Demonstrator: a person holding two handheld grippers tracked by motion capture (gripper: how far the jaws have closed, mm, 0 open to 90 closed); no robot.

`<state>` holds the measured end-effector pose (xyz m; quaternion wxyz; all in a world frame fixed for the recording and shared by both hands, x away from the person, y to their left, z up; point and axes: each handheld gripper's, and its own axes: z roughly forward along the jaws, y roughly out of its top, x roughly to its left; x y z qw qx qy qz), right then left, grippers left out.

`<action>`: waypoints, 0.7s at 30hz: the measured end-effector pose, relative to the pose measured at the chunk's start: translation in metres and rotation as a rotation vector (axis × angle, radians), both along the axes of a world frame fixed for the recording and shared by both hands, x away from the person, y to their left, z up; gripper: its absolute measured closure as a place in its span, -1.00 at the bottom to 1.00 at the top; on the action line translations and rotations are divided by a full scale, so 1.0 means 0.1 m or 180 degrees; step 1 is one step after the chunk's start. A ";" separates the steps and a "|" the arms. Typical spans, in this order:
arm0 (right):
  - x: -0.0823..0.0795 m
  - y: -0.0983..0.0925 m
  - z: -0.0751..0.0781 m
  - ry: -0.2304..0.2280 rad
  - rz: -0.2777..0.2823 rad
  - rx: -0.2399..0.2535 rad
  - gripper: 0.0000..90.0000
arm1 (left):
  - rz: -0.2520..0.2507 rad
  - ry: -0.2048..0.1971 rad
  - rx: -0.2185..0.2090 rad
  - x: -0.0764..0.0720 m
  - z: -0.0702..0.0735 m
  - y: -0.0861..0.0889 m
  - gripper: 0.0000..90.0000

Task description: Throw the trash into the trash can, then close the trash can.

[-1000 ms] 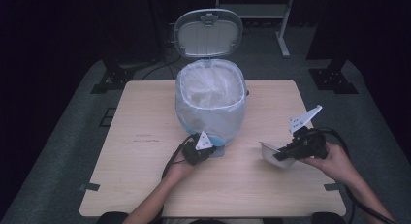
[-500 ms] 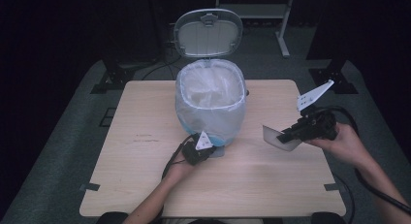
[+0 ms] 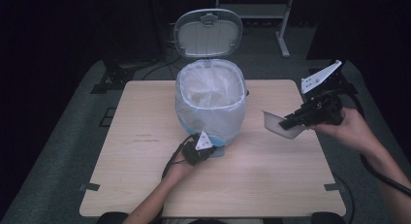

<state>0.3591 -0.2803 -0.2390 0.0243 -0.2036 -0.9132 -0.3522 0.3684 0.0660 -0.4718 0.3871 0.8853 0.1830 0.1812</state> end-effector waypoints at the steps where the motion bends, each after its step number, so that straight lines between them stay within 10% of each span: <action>1: 0.00 0.00 0.00 0.0000 0.0000 0.0000 0.84 | 0.0018 0.0006 -0.0046 0.00 -0.01 -0.01 1.00; 21: 0.13 0.19 0.58 -0.0145 0.0087 -0.0105 0.84 | 0.0013 0.0020 -0.0053 0.00 -0.01 0.00 1.00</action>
